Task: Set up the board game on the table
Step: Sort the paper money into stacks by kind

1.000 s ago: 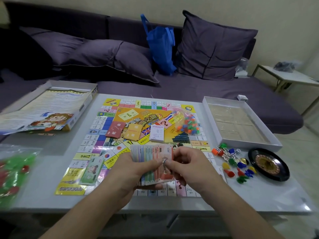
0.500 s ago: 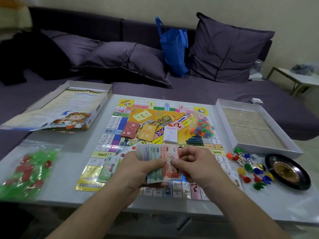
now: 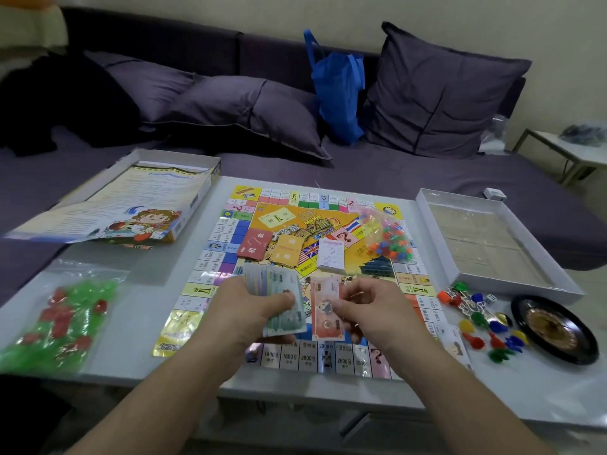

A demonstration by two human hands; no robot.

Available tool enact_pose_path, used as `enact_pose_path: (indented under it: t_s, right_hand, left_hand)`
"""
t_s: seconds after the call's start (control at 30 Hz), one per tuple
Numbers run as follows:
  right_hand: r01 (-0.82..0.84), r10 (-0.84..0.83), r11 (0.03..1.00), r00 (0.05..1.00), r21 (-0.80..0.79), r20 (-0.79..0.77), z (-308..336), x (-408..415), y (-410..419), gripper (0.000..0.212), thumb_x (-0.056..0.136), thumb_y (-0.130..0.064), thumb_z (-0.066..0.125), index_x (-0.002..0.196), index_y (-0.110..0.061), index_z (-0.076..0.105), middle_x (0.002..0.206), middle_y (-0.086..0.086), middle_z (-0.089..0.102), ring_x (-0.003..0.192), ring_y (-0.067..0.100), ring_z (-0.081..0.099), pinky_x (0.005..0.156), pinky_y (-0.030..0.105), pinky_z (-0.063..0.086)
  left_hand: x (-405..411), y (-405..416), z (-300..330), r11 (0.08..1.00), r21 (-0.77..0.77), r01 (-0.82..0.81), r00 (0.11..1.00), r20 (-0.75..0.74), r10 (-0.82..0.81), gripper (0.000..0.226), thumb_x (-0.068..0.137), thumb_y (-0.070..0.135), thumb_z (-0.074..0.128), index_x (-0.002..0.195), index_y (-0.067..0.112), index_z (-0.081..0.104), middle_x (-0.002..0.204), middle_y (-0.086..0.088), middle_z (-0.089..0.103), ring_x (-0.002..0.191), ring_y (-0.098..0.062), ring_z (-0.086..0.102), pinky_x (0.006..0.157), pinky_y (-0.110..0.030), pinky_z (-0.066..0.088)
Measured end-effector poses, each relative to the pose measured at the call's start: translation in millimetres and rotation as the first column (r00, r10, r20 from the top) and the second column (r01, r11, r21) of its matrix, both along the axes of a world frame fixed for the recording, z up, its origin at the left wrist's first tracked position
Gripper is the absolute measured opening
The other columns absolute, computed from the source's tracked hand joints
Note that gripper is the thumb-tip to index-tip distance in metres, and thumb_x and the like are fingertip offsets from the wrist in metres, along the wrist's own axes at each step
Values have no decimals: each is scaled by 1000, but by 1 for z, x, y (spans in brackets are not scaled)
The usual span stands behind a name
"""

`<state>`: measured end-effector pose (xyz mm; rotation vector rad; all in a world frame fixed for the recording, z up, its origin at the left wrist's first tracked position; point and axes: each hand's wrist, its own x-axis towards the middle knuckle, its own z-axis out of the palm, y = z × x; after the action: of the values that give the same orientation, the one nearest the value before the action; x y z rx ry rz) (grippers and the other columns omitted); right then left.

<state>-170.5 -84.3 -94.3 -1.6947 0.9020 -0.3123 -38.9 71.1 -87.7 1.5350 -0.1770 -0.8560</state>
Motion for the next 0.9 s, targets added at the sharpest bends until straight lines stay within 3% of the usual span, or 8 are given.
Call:
enact_pose_path:
  t_s: [0.13, 0.23, 0.37, 0.47, 0.57, 0.63, 0.73, 0.9]
  right_hand:
    - [-29, 8, 991, 986, -127, -167, -16, 7, 6, 11, 92, -13, 79, 92, -16, 68, 88, 5, 74, 66, 11, 73, 55, 26, 55]
    - [-112, 21, 952, 953, -286, -303, -28, 14, 13, 16, 93, -18, 79, 92, -23, 64, 91, -3, 68, 80, 10, 69, 59, 22, 53]
    - [-205, -8, 860, 910, -467, -414, -36, 15, 22, 18, 93, -25, 74, 95, -24, 56, 92, -4, 65, 84, 15, 64, 75, 40, 60]
    - [-309, -41, 751, 859, -583, -510, -28, 14, 30, 21, 97, -34, 67, 106, -25, 51, 98, -6, 61, 89, 16, 62, 75, 39, 57]
    - [-176, 4, 838, 948, -516, -317, -18, 12, 28, 7, 99, -18, 60, 97, -24, 57, 92, -7, 63, 83, 12, 61, 69, 33, 55]
    - [-61, 43, 966, 996, -252, -73, -8, 11, 25, 10, 99, -12, 60, 91, -17, 63, 86, -2, 66, 73, 13, 60, 60, 27, 49]
    - [-93, 69, 990, 976, 110, 208, 5, 8, 25, 13, 100, -10, 63, 88, -7, 64, 74, 5, 63, 60, 19, 56, 48, 29, 40]
    - [-96, 97, 995, 973, -15, 208, 0, 9, 24, 8, 96, -10, 74, 96, -3, 70, 73, 11, 68, 56, 9, 60, 47, 21, 44]
  left_hand:
    - [14, 5, -4, 997, 17, -78, 997, -8, 79, 28, 84, 1, 82, 108, -1, 68, 88, -20, 79, 75, -37, 79, 62, -48, 64]
    - [16, 6, -6, 997, 9, -73, 997, -17, 74, 32, 83, 3, 84, 110, -1, 68, 93, -20, 79, 78, -39, 79, 72, -54, 63]
    - [13, 5, -7, 999, -23, -39, 999, -32, 38, 35, 81, 4, 86, 112, 1, 69, 99, -20, 79, 83, -39, 79, 76, -55, 63]
    - [11, 5, -5, 999, -44, -15, 999, -42, 14, 37, 80, 3, 86, 113, 1, 69, 100, -20, 79, 85, -40, 79, 75, -55, 63]
    - [7, 6, -1, 998, -66, 8, 999, -49, -12, 35, 80, 1, 84, 112, -1, 69, 96, -20, 79, 84, -39, 79, 64, -53, 66]
    - [3, 6, 3, 996, -89, 29, 997, -62, -35, 33, 81, 1, 83, 111, -2, 69, 94, -21, 79, 84, -39, 79, 60, -51, 65]
    - [-4, 5, 8, 989, -128, 75, 993, -79, -85, 31, 80, 3, 82, 109, -1, 72, 94, -22, 79, 85, -39, 79, 59, -47, 65]
    - [-11, 3, 11, 977, -180, 114, 984, -114, -136, 36, 80, 13, 81, 113, 2, 72, 100, -24, 78, 90, -40, 78, 68, -50, 64]
